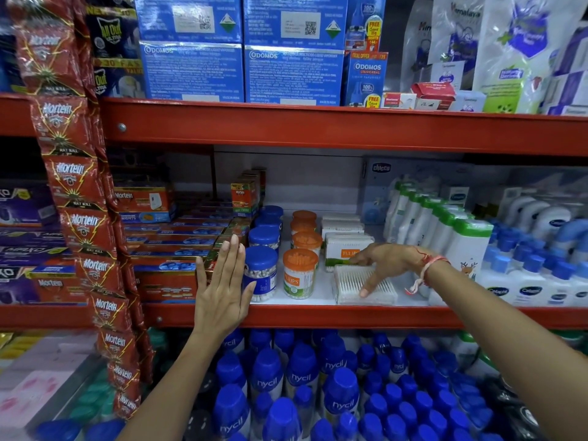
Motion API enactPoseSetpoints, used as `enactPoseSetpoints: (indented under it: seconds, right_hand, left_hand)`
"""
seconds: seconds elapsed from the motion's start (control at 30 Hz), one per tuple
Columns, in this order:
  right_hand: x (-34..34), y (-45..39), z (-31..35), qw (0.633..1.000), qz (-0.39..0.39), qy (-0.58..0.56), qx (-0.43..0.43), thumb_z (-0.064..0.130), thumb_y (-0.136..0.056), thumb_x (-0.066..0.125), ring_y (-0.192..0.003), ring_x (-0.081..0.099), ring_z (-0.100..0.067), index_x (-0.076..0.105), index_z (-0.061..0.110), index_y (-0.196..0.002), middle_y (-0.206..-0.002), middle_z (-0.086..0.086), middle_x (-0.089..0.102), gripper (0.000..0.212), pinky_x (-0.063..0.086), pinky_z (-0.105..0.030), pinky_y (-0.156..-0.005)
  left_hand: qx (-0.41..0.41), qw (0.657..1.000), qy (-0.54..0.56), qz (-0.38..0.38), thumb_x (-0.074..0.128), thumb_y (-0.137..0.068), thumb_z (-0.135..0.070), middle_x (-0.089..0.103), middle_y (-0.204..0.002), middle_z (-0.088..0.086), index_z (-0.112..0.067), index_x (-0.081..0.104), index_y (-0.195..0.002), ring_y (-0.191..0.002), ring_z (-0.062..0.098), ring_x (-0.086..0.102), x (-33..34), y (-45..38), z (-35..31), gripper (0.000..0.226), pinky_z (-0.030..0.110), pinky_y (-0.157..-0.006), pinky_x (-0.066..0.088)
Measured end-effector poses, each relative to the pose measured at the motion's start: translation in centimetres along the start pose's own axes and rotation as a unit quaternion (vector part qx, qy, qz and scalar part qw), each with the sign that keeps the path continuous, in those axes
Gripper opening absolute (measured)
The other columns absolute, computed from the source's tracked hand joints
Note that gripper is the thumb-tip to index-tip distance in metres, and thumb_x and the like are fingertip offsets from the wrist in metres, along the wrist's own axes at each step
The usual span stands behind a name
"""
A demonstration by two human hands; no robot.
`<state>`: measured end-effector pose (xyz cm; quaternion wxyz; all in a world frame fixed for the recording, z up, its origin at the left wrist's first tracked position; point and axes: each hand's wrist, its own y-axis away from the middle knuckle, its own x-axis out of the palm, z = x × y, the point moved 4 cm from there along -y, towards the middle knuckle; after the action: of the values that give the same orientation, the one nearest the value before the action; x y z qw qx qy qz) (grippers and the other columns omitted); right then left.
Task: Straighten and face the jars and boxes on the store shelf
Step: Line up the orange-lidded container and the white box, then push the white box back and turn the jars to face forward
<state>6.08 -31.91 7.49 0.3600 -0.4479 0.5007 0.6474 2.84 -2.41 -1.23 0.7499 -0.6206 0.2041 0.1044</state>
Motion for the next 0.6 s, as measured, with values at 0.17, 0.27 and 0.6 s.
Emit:
enactPoseSetpoints:
  seconds: [0.17, 0.27, 0.6]
  right_hand:
    - [0.0, 0.2, -0.4, 0.996, -0.085, -0.006, -0.029, 0.049, -0.06, 0.082, -0.126, 0.049, -0.019, 0.044, 0.023, -0.137, -0.14, 0.0, 0.05, 0.089, 0.041, -0.035, -0.109]
    - [0.1, 0.3, -0.1, 0.989, -0.145, -0.002, -0.041, 0.047, -0.057, 0.085, -0.119, 0.053, -0.019, 0.047, 0.022, -0.132, -0.132, -0.002, 0.054, 0.088, 0.046, -0.033, -0.103]
    - [1.6, 1.8, 1.5, 0.936, -0.336, 0.098, -0.021, 0.043, -0.052, 0.087, -0.118, 0.046, -0.024, 0.042, 0.022, -0.121, -0.123, -0.003, 0.058, 0.085, 0.052, -0.039, -0.089]
  left_hand:
    - [-0.007, 1.0, 0.006, -0.002, 0.021, -0.098, -0.042, -0.009, -0.161, 0.005, -0.008, 0.001, -0.152, -0.149, 0.019, -0.003, 0.2, -0.1, 0.0, 0.066, 0.048, -0.12, -0.007]
    - [-0.006, 1.0, 0.007, 0.001, 0.017, -0.1, -0.043, -0.009, -0.161, 0.005, -0.008, 0.002, -0.151, -0.149, 0.019, -0.003, 0.2, -0.1, 0.0, 0.064, 0.049, -0.12, -0.007]
    - [-0.012, 0.999, 0.026, 0.018, 0.017, -0.1, -0.043, -0.009, -0.161, 0.005, -0.007, 0.003, -0.151, -0.149, 0.019, -0.002, 0.0, 0.4, 0.0, 0.064, 0.047, -0.121, -0.007]
